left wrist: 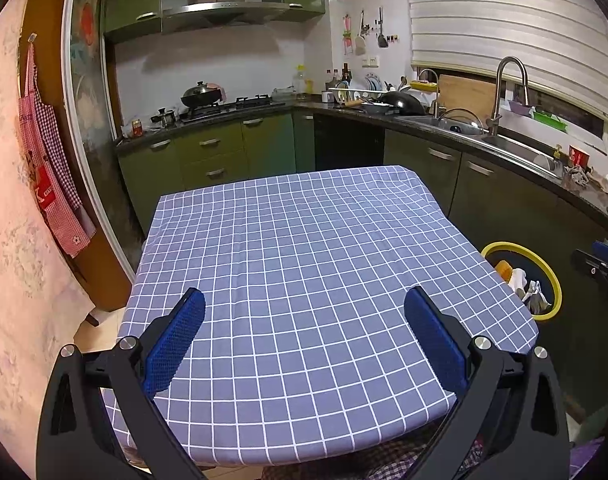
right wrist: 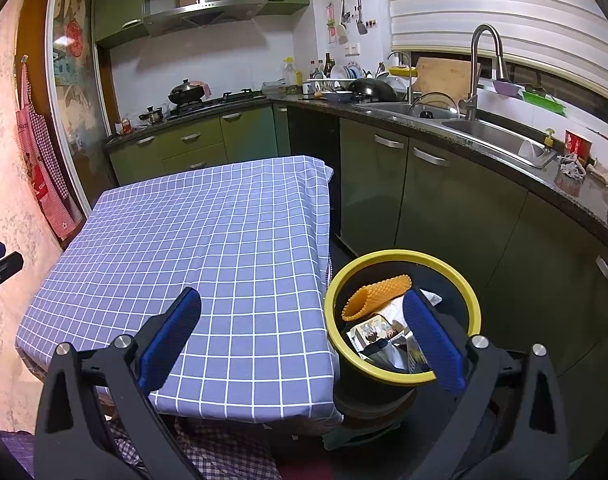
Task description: Collect trash
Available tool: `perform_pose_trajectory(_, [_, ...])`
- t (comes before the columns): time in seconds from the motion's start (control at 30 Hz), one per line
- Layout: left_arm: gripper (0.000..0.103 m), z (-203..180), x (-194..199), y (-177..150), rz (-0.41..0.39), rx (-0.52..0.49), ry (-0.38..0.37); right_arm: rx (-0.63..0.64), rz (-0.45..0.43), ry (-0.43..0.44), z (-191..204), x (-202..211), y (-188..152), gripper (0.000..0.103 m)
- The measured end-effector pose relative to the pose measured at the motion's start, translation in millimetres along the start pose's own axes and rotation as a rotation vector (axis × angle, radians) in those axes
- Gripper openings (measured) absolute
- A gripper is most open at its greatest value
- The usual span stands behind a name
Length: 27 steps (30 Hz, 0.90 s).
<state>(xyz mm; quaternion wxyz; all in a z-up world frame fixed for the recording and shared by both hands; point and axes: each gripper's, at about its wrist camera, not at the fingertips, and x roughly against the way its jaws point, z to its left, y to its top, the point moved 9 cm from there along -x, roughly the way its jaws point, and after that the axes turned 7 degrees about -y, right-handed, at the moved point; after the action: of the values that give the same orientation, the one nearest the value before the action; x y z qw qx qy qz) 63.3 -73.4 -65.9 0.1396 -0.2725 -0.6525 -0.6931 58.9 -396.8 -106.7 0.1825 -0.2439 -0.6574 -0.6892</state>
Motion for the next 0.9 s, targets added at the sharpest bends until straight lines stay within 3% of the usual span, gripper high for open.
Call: perform_pose_trajectory(0.9, [0.098, -0.2, -5.1, -3.5, 0.014, -0.011, -0.002, 0.001, 0.008, 0.006, 3.6, -3.8, -1.5, 0.096])
